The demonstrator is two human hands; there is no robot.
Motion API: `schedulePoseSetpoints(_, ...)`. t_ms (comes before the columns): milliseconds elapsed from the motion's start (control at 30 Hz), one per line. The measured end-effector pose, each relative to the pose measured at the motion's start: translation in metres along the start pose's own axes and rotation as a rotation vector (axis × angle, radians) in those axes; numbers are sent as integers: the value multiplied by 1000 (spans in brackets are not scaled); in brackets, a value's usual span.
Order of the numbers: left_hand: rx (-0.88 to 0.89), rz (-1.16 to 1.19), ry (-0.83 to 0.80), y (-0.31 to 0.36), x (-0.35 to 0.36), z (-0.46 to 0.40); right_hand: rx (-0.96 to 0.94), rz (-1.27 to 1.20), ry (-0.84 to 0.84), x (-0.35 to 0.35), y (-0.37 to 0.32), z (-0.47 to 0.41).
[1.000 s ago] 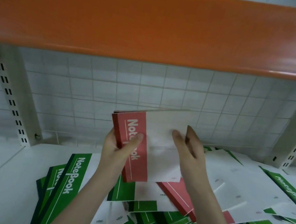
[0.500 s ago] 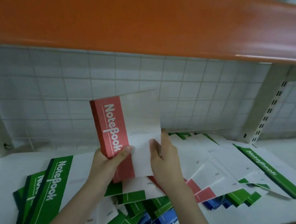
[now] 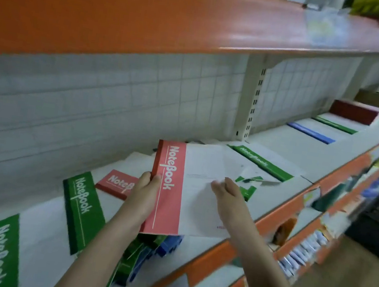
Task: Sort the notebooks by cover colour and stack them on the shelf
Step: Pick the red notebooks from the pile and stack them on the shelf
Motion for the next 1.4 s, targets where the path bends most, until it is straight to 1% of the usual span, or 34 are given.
schedulePoseSetpoints(133,-71,23,-163,-11,59,7,112,-3,149,-48,38,20)
schedulePoseSetpoints(267,-123,25,-342,-19,129,19,195,-145,319,-102,77,36)
schedulePoseSetpoints(467,-166,10,-576,-37,242,43,322,-117,475,-192,141,60)
schedulePoseSetpoints(533,-180,25,-632,-45,277,51,366,-114,519,-218,162,67)
schedulePoseSetpoints(600,-206,-12,-677,-53,314,55,405,-123,558,-243,182,71)
schedulePoseSetpoints(700,-244,-30,-771,-63,369,59,465,-57,620,-283,207,71)
schedulePoseSetpoints(800,-218,0,-858,-66,420,65,480,-19,648,-321,229,65)
schedulePoseSetpoints(867,-217,44,-889,-68,449,68,480,12,665,-343,242,61)
schedulePoseSetpoints(967,-236,56,-892,-75,486,70,487,56,708,-374,260,55)
schedulePoseSetpoints(1067,-273,28,-893,-84,517,72,533,24,697,-399,278,51)
schedulePoseSetpoints(1167,-278,-5,-901,-89,549,70,522,-35,699,-421,291,47)
schedulePoseSetpoints(1400,-268,-10,-975,-101,626,62,518,-25,749,-481,322,21)
Point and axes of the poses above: each hand's wrist, its own z-axis away from the middle knuckle, its own x-axis out of the palm, y = z × x, the point moved 3 cm from there along -z, towards the middle knuckle, and after that the axes turned 13 degrees about z, right-handed, at the moved point
